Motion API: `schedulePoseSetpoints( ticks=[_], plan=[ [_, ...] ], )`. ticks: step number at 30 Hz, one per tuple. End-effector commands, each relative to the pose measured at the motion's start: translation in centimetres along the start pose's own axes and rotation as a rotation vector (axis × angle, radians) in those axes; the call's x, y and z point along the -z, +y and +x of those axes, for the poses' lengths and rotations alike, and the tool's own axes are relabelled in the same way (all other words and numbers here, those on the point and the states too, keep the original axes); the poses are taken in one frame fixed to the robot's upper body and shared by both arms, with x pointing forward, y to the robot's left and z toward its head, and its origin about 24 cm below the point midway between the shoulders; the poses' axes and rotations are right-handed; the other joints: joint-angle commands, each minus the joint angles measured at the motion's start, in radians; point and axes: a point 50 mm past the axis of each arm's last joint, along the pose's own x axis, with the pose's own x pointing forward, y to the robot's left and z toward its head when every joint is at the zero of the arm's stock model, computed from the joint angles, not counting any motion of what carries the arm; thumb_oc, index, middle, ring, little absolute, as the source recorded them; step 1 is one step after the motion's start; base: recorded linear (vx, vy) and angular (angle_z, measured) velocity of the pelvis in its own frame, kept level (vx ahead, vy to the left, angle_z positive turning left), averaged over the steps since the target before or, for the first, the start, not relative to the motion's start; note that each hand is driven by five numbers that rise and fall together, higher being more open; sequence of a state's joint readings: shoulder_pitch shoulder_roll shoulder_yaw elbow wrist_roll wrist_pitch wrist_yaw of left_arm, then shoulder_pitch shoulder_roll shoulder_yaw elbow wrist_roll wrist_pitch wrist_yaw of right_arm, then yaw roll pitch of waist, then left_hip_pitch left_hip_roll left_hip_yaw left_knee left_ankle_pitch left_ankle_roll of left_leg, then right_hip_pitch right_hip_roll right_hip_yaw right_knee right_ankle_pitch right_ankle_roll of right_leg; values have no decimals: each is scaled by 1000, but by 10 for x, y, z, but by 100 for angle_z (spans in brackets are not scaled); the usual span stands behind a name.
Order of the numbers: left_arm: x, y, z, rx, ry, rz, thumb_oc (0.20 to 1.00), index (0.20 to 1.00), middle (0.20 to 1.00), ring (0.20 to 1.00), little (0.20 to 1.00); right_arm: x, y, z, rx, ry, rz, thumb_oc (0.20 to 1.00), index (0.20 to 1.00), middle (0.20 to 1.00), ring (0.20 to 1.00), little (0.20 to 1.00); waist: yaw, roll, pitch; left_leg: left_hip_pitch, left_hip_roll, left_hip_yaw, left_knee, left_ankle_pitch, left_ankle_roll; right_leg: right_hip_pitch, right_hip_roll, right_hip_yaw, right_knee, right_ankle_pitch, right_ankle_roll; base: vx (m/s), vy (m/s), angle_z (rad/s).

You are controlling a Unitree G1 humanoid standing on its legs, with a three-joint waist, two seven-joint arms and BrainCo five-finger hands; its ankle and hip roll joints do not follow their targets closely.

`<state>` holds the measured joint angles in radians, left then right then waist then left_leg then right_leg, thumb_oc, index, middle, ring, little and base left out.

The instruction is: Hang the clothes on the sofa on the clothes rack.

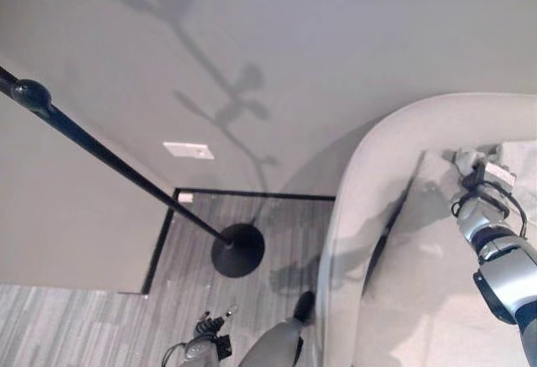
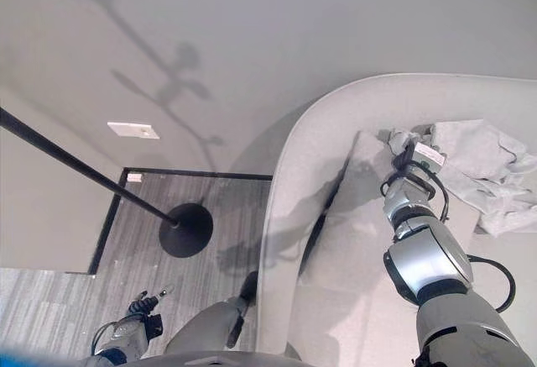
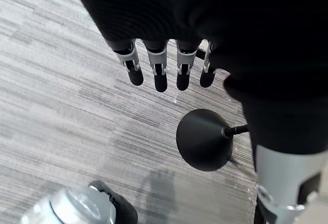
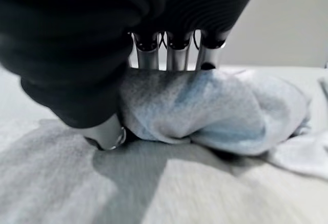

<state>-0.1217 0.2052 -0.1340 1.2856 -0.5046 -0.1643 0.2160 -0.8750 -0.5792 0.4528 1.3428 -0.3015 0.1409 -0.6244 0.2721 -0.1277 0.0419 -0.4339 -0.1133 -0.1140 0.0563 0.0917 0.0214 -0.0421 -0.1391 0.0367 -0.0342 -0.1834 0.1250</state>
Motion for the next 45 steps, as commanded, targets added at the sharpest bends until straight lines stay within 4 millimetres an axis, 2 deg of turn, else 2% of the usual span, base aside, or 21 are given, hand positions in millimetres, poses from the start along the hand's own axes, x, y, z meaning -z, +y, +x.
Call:
schedulePoseSetpoints(
  ticks=[1, 4, 9, 13, 16, 18, 19, 21, 23, 25, 27, 29, 32, 33, 37, 42, 43, 44, 45],
  plan=[
    [-11, 24, 4, -83, -31, 14, 1000, 1000, 1000, 1000, 1000, 17, -62, 29, 237, 29, 41, 200, 200, 200, 200, 200, -8, -40, 25, -70, 32, 18, 173, -147, -20, 84, -106, 9, -53, 336, 61, -59, -63, 1],
    [-4, 28, 3, -88, -11, 26, 1000, 1000, 1000, 1000, 1000, 12, -88, 34, 344, -24, 73, 200, 200, 200, 200, 200, -42, -37, 10, -20, 44, 12, 102, -109, -24, 91, -92, 10, -44, 318, 58, -88, -59, 0],
    [11, 30, 0, -86, 23, 24, 1000, 1000, 1000, 1000, 1000, 5, -131, 33, 533, -121, 125, 200, 200, 200, 200, 200, -75, -24, -24, 67, 64, 6, -10, -44, -36, 114, -64, -1, -26, 255, 45, -73, -54, -5],
    [10, 26, -1, -63, 15, 22, 1000, 1000, 1000, 1000, 1000, -4, -135, 32, 523, -172, 132, 200, 200, 200, 200, 200, -85, -13, -30, 102, 76, 8, -69, -7, -49, 120, -43, 1, -14, 208, 36, -83, -40, -1],
    [9, 20, -1, -41, 4, -9, 1000, 1000, 1000, 1000, 1000, -6, -115, 30, 419, -199, 126, 200, 200, 200, 200, 200, -87, -7, -33, 132, 92, 11, -100, 15, -60, 136, -21, -3, -17, 161, 23, -71, -37, -1],
    [17, 24, -3, -47, 29, -39, 1000, 1000, 1000, 1000, 1000, -10, -91, 23, 312, -229, 154, 200, 200, 200, 200, 200, -85, -7, -37, 145, 100, 15, -108, 20, -66, 154, -9, -11, -31, 136, 14, -34, -38, 1],
    [17, 24, -3, -47, 30, -39, 1000, 1000, 1000, 1000, 1000, -10, -91, 23, 312, -229, 154, 200, 200, 200, 200, 200, -85, -8, -37, 146, 99, 15, -109, 21, -66, 154, -9, -11, -31, 136, 14, 0, 0, 0],
    [26, 29, -4, -61, 61, -54, 1000, 1000, 1000, 1000, 1000, -18, -70, 12, 210, -295, 167, 200, 200, 200, 200, 200, -86, -8, -39, 156, 106, 17, -118, 27, -71, 159, -2, -13, -41, 135, 10, -3, -13, 2],
    [40, 37, -8, -76, 103, -50, 1000, 1000, 1000, 1000, 1000, -34, -39, -10, 47, -443, 129, 200, 200, 200, 200, 200, -85, -8, -38, 162, 110, 17, -129, 33, -73, 167, 6, -14, -47, 137, 4, 0, 0, 0],
    [43, 39, -9, -78, 111, -49, 1000, 1000, 1000, 1000, 1000, -35, -33, -15, 16, -468, 121, 200, 200, 200, 200, 200, -85, -7, -37, 162, 109, 15, -130, 34, -72, 167, 6, -14, -49, 138, 4, 0, 0, 0],
    [44, 41, -9, -82, 113, -64, 1000, 1000, 1000, 1000, 1000, -37, -17, -25, -53, -506, 95, 200, 200, 200, 200, 200, -80, -7, -28, 160, 103, 7, -132, 35, -70, 164, 7, -16, -51, 142, 5, 10, 10, 2],
    [44, 41, -9, -84, 110, -69, 1000, 1000, 1000, 1000, 1000, -36, -11, -28, -72, -505, 89, 200, 200, 200, 200, 200, -78, -7, -26, 158, 101, 4, -132, 34, -70, 164, 7, -18, -52, 142, 6, 20, 13, 9],
    [39, 42, -8, -91, 92, -71, 1000, 1000, 1000, 1000, 1000, -38, 10, -36, -135, -462, 108, 200, 200, 200, 200, 200, -55, -11, -14, 142, 93, -3, -127, 33, -68, 149, 3, -22, -53, 146, 8, 26, 17, 6],
    [39, 42, -8, -91, 92, -72, 1000, 1000, 1000, 1000, 1000, -39, 10, -36, -135, -463, 109, 200, 200, 200, 200, 200, -56, -11, -15, 141, 93, -3, -127, 33, -68, 149, 2, -22, -53, 146, 8, 20, 17, 6],
    [28, 40, -5, -99, 61, -65, 1000, 1000, 1000, 1000, 1000, -52, 28, -40, -174, -400, 148, 200, 200, 200, 200, 200, -18, -14, 8, 98, 91, 5, -114, 32, -64, 116, -7, -26, -53, 160, 15, -21, 0, 9],
    [25, 39, -4, -105, 54, -79, 1000, 1000, 1000, 1000, 1000, -64, 35, -42, -194, -347, 194, 200, 200, 200, 200, 200, 4, -15, 19, 77, 96, 22, -98, 24, -57, 90, -13, -26, -53, 186, 22, -30, 7, -10],
    [23, 39, -3, -111, 51, -94, 1000, 1000, 1000, 1000, 1000, -72, 40, -45, -225, -347, 202, 200, 200, 200, 200, 200, 14, -13, 23, 68, 102, 33, -88, 19, -56, 80, -18, -33, -53, 193, 24, -18, 5, -18],
    [22, 38, -3, -107, 48, -95, 1000, 1000, 1000, 1000, 1000, -73, 43, -48, -245, -343, 202, 426, 426, 426, 426, 426, 17, -11, 26, 64, 103, 35, -82, 17, -56, 78, -18, -36, -53, 192, 25, -17, 6, -30],
    [22, 38, -3, -103, 48, -98, 1000, 1000, 1000, 1000, 1000, -74, 45, -48, -258, -332, 212, 812, 812, 812, 812, 812, 18, -9, 28, 60, 105, 36, -76, 15, -56, 76, -19, -38, -53, 190, 24, -5, 6, -27]
  ],
)
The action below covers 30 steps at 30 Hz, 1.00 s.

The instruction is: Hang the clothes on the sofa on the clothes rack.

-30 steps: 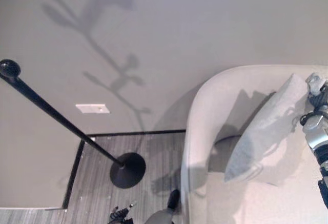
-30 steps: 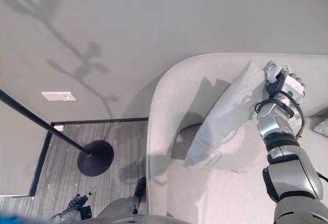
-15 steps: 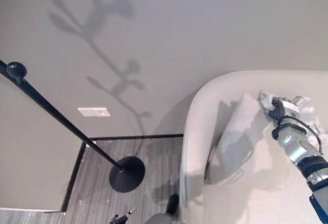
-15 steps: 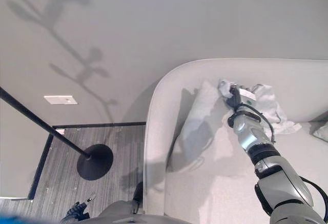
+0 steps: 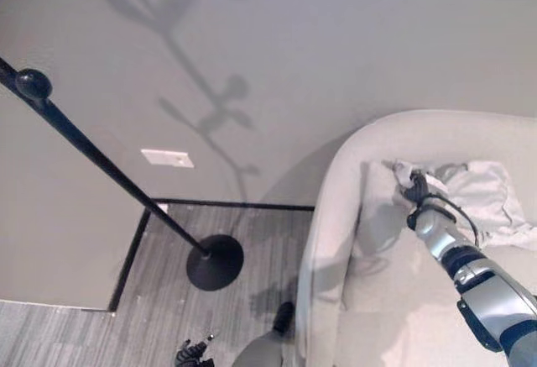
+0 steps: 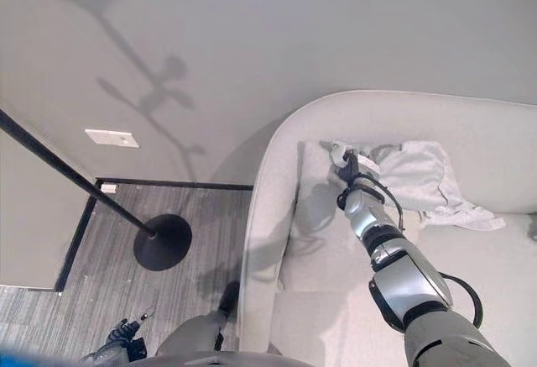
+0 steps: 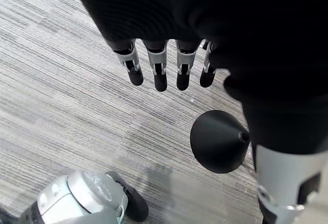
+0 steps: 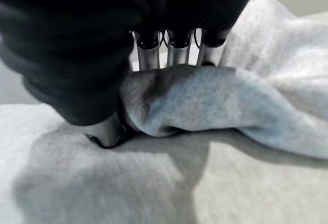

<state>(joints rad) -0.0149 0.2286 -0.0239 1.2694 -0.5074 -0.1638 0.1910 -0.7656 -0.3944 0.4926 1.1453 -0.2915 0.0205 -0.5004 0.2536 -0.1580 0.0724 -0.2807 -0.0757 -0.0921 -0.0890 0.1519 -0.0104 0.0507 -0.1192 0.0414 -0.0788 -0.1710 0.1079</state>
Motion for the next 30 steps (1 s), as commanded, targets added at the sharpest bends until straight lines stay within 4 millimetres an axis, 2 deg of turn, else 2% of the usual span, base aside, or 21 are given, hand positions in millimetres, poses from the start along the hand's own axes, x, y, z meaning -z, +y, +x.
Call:
schedulePoseSetpoints(
  ticks=[1, 5, 6, 7, 8, 13, 17, 19, 22, 23, 25, 26, 30],
  plan=[
    [-11, 2, 2, -21, -30, -22, 1000, 1000, 1000, 1000, 1000, -1, -13, 6, 17, -23, 8, 1000, 1000, 1000, 1000, 1000, 37, 23, 1, -96, 68, 17, 73, -47, -24, -19, -38, -43, -8, 177, 41, -21, 6, -20],
    [-14, -4, 3, -3, -39, -32, 1000, 1000, 1000, 1000, 1000, 7, -9, 5, 2, 36, 4, 1000, 1000, 1000, 1000, 1000, 40, 31, 11, -116, 65, 10, 86, -47, -28, -26, -37, -52, -8, 170, 41, -4, 0, -1],
    [-14, -4, 3, -1, -38, -30, 1000, 1000, 1000, 1000, 1000, 7, -10, 6, 6, 43, 8, 884, 884, 884, 884, 884, 40, 32, 11, -118, 64, 9, 89, -48, -28, -25, -38, -53, -8, 170, 41, 0, 0, 0],
    [-13, -5, 2, -1, -32, -31, 1000, 1000, 1000, 1000, 1000, 7, -13, 8, 17, 51, 16, 407, 407, 407, 407, 407, 40, 34, 13, -121, 62, 10, 96, -51, -28, -24, -39, -55, -8, 168, 42, 0, 0, 0],
    [-12, -5, 2, -1, -29, -31, 1000, 1000, 1000, 1000, 1000, 7, -14, 8, 18, 51, 11, 200, 200, 200, 200, 200, 41, 34, 13, -122, 62, 12, 100, -53, -28, -23, -40, -55, -8, 167, 42, 0, 0, 0],
    [-12, -2, 3, -16, -23, -39, 1000, 1000, 1000, 1000, 1000, 6, -9, 6, 12, 36, -36, 200, 200, 200, 200, 200, 44, 32, 14, -132, 64, 22, 125, -67, -23, -22, -46, -66, -8, 171, 45, 0, 0, 0],
    [-16, -5, 3, -7, -34, -13, 1000, 1000, 1000, 1000, 1000, 21, -8, 2, 23, 85, -38, 200, 200, 200, 200, 200, 29, 31, 1, -114, 68, 25, 123, -68, -30, -2, -43, -72, -8, 152, 39, 0, 0, 0],
    [-15, -5, 3, -6, -32, -6, 1000, 1000, 1000, 1000, 1000, 22, -10, 2, 33, 88, -30, 200, 200, 200, 200, 200, 26, 32, -1, -108, 70, 26, 122, -69, -30, 1, -42, -71, -8, 150, 38, 0, 0, 0],
    [-10, -1, 2, -15, -15, 12, 1000, 1000, 1000, 1000, 1000, 17, -32, 9, 131, 55, 32, 200, 200, 200, 200, 200, 9, 33, -14, -83, 73, 32, 113, -71, -31, 14, -40, -66, -8, 141, 35, 0, 0, 0],
    [-10, -1, 2, -15, -15, 13, 1000, 1000, 1000, 1000, 1000, 17, -33, 9, 131, 56, 32, 200, 200, 200, 200, 200, 9, 33, -13, -82, 73, 32, 112, -71, -31, 15, -40, -66, -8, 141, 35, 0, 0, 0],
    [-5, 1, 2, -21, 2, 20, 1000, 1000, 1000, 1000, 1000, 8, -61, 14, 244, -13, 80, 200, 200, 200, 200, 200, -13, 34, -29, -56, 79, 37, 103, -72, -33, 30, -42, -65, -8, 138, 34, 0, 0, 0],
    [-5, 1, 2, -20, 2, 21, 1000, 1000, 1000, 1000, 1000, 8, -61, 14, 244, -12, 80, 200, 200, 200, 200, 200, -13, 34, -28, -55, 79, 37, 102, -71, -33, 31, -42, -65, -8, 138, 34, 0, 0, 0],
    [1, 3, 1, -20, 19, 41, 1000, 1000, 1000, 1000, 1000, 3, -104, 15, 397, -79, 138, 200, 200, 200, 200, 200, -41, 41, -51, -13, 84, 44, 80, -70, -35, 52, -45, -63, -2, 131, 34, 3, -19, -8]
  ],
)
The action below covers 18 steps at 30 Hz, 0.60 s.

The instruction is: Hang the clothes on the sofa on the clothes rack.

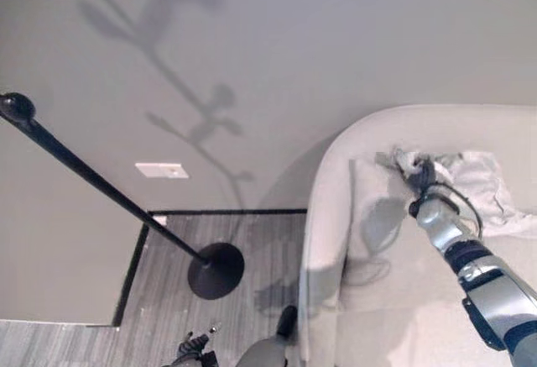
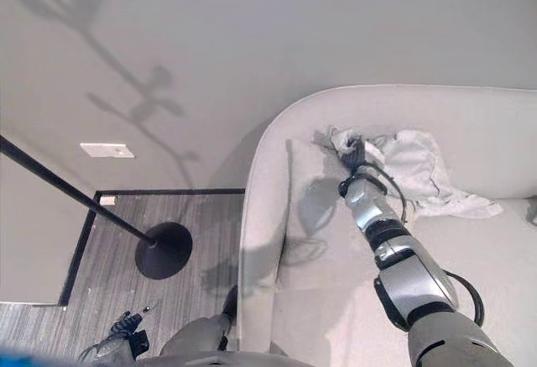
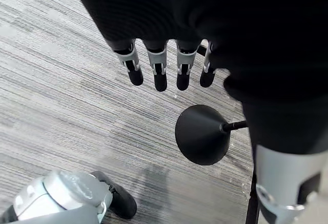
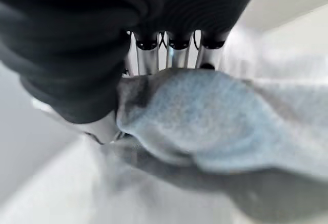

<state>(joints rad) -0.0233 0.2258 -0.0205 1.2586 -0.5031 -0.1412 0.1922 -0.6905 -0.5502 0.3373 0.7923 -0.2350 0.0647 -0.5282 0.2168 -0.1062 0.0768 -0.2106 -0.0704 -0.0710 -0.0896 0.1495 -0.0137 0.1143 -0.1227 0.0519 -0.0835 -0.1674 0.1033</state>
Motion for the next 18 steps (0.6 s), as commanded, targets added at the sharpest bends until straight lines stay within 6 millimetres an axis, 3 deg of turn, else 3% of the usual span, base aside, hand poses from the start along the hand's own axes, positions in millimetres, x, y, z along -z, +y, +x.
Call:
schedulePoseSetpoints(
  ticks=[1, 8, 12, 14, 15, 16, 18],
  plan=[
    [6, 6, 0, -24, 22, 46, 1000, 1000, 1000, 1000, 1000, -4, -50, 16, 202, -67, -2, 200, 200, 200, 200, 200, -17, -6, -68, -69, 85, 25, 68, -63, -33, -7, -43, -74, 7, 124, 38, -21, -27, -9],
    [15, 1, -3, -3, 36, 48, 1000, 1000, 1000, 1000, 1000, -16, -80, 11, 318, -150, 93, 200, 200, 200, 200, 200, -45, 10, -87, -26, 96, 33, 23, -40, -40, 5, -34, -73, 15, 110, 34, -36, -24, -5],
    [8, -10, -4, 40, -1, 76, 1000, 1000, 1000, 1000, 1000, -29, -89, 10, 362, -192, 165, 200, 200, 200, 200, 200, -55, 16, -89, -17, 100, 35, 12, -29, -45, 9, -29, -73, 20, 106, 32, -52, -19, -3],
    [0, -20, -4, 74, -35, 89, 1000, 1000, 1000, 1000, 1000, -42, -96, 11, 384, -237, 210, 200, 200, 200, 200, 200, -63, 20, -91, -14, 102, 39, 4, -21, -49, 11, -25, -73, 24, 102, 30, -61, -14, 2],
    [-14, -33, -4, 108, -89, 97, 1000, 1000, 1000, 1000, 1000, -60, -104, 12, 409, -287, 280, 200, 200, 200, 200, 200, -73, 24, -94, -16, 104, 42, 2, -17, -53, 8, -23, -71, 29, 101, 28, -66, -10, 1],
    [-14, -33, -5, 108, -89, 97, 1000, 1000, 1000, 1000, 1000, -60, -104, 12, 410, -287, 280, 200, 200, 200, 200, 200, -73, 24, -94, -16, 104, 41, 2, -17, -53, 8, -22, -72, 29, 101, 28, -83, -8, 0],
    [-32, -50, -7, 144, -159, 107, 1000, 1000, 1000, 1000, 1000, -91, -114, 15, 416, -371, 376, 200, 200, 200, 200, 200, -86, 26, -98, -16, 109, 42, 2, -13, -60, 3, -19, -72, 40, 100, 26, -65, -5, 0]
  ],
)
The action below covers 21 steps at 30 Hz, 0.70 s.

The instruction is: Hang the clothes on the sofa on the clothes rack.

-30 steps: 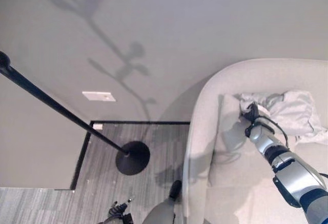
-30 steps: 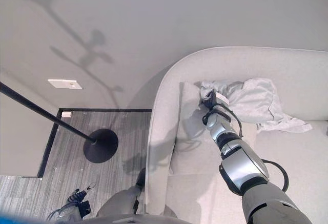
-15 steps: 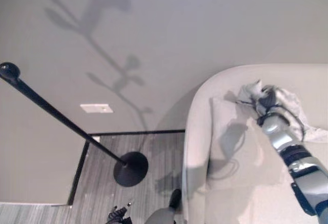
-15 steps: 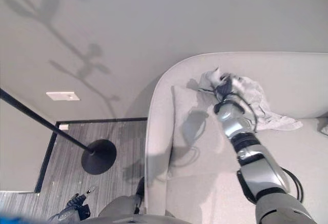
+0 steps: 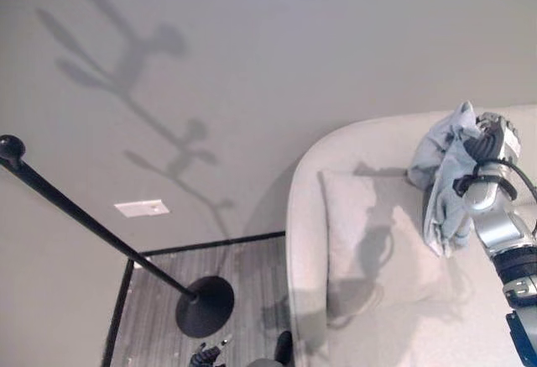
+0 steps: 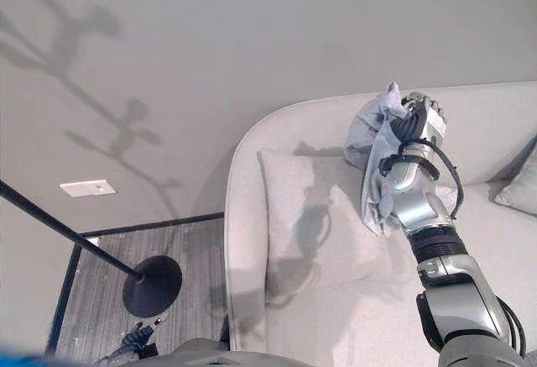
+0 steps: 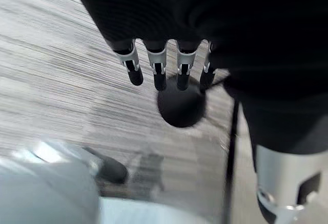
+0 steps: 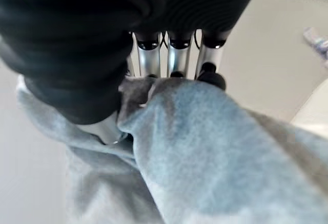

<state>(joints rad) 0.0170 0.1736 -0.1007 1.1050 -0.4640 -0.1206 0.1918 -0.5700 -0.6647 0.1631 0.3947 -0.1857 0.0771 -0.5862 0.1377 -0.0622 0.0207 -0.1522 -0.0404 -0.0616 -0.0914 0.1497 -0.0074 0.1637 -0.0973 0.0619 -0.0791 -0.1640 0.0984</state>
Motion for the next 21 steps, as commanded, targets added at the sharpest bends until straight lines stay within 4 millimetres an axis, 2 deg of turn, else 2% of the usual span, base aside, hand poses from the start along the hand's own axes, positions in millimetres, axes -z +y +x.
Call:
schedulePoseSetpoints(
  ticks=[1, 7, 8, 9, 10, 12, 13, 14, 15, 16, 17, 18, 19, 21],
  plan=[
    [-38, -17, 6, 13, -119, 69, 1000, 1000, 1000, 1000, 1000, -86, -29, 39, 156, -244, 264, 200, 200, 200, 200, 200, -12, -18, -42, -73, 82, 34, 4, -13, -68, -48, -42, -80, 42, 96, 29, -48, -6, 0],
    [-71, -27, 6, -20, -248, 145, 1000, 1000, 1000, 1000, 1000, -145, -39, 57, 147, -363, 428, 200, 200, 200, 200, 200, -18, -32, -59, -54, 88, 37, 4, -14, -75, -43, -38, -74, 59, 92, 24, -12, 3, -3],
    [-71, -27, 6, -20, -248, 144, 1000, 1000, 1000, 1000, 1000, -145, -39, 57, 147, -364, 429, 200, 200, 200, 200, 200, -18, -31, -58, -54, 88, 37, 4, -14, -75, -43, -39, -74, 59, 92, 25, 0, 1, -4],
    [-75, -30, 6, -29, -266, 153, 1000, 1000, 1000, 1000, 1000, -153, -38, 58, 141, -381, 447, 200, 200, 200, 200, 200, -17, -34, -62, -52, 88, 37, 4, -13, -77, -41, -39, -75, 59, 92, 24, 0, 0, 0],
    [-86, -33, 4, -51, -314, 172, 1000, 1000, 1000, 1000, 1000, -170, -41, 59, 148, -412, 492, 200, 200, 200, 200, 200, -14, -41, -68, -51, 89, 33, 4, -11, -80, -36, -38, -77, 58, 92, 24, 0, 0, 0],
    [-89, -35, 3, -57, -330, 176, 1000, 1000, 1000, 1000, 1000, -178, -43, 60, 153, -426, 519, 200, 200, 200, 200, 200, -13, -44, -70, -51, 89, 32, 4, -11, -82, -34, -38, -80, 58, 92, 23, -2, -4, 3],
    [-100, -39, 1, -78, -383, 206, 1000, 1000, 1000, 1000, 1000, -196, -48, 62, 172, -450, 576, 200, 200, 200, 200, 200, -9, -53, -77, -50, 91, 30, 4, -9, -85, -30, -37, -85, 59, 91, 24, -9, -15, 6],
    [-106, -41, 0, -87, -414, 234, 1000, 1000, 1000, 1000, 1000, -205, -51, 65, 181, -460, 594, 200, 200, 200, 200, 200, -7, -58, -81, -51, 92, 28, 4, -9, -88, -29, -37, -89, 59, 90, 24, -7, -13, 6],
    [-106, -41, 0, -87, -415, 233, 1000, 1000, 1000, 1000, 1000, -205, -51, 65, 181, -462, 594, 200, 200, 200, 200, 200, -8, -57, -80, -51, 92, 28, 4, -9, -88, -28, -37, -90, 59, 90, 24, 0, 0, 0],
    [-115, -42, -1, -110, -462, 259, 1000, 1000, 1000, 1000, 1000, -219, -54, 68, 185, -474, 636, 200, 200, 200, 200, 200, -5, -64, -86, -51, 93, 25, 4, -6, -92, -26, -34, -93, 60, 89, 24, -6, -8, 3],
    [-115, -42, -2, -110, -463, 258, 1000, 1000, 1000, 1000, 1000, -220, -54, 68, 185, -475, 636, 200, 200, 200, 200, 200, -5, -64, -85, -51, 92, 25, 4, -6, -92, -26, -35, -93, 60, 89, 24, -7, -18, 6],
    [-128, -42, -4, -143, -531, 307, 1000, 1000, 1000, 1000, 1000, -233, -56, 69, 181, -488, 691, 200, 200, 200, 200, 200, -3, -72, -91, -49, 93, 24, 4, -5, -95, -22, -33, -95, 62, 88, 24, -1, -11, 5],
    [-128, -42, -4, -143, -532, 306, 1000, 1000, 1000, 1000, 1000, -234, -56, 69, 180, -489, 692, 200, 200, 200, 200, 200, -4, -72, -91, -49, 93, 24, 4, -5, -95, -22, -33, -95, 62, 88, 24, -12, -19, 5],
    [-153, -43, -10, -238, -658, 375, 1000, 1000, 1000, 1000, 1000, -257, -54, 63, 143, -531, 787, 200, 200, 200, 200, 200, -4, -81, -102, -45, 98, 21, 4, -5, -101, -17, -31, -101, 66, 81, 24, -15, -11, 4]
  ],
)
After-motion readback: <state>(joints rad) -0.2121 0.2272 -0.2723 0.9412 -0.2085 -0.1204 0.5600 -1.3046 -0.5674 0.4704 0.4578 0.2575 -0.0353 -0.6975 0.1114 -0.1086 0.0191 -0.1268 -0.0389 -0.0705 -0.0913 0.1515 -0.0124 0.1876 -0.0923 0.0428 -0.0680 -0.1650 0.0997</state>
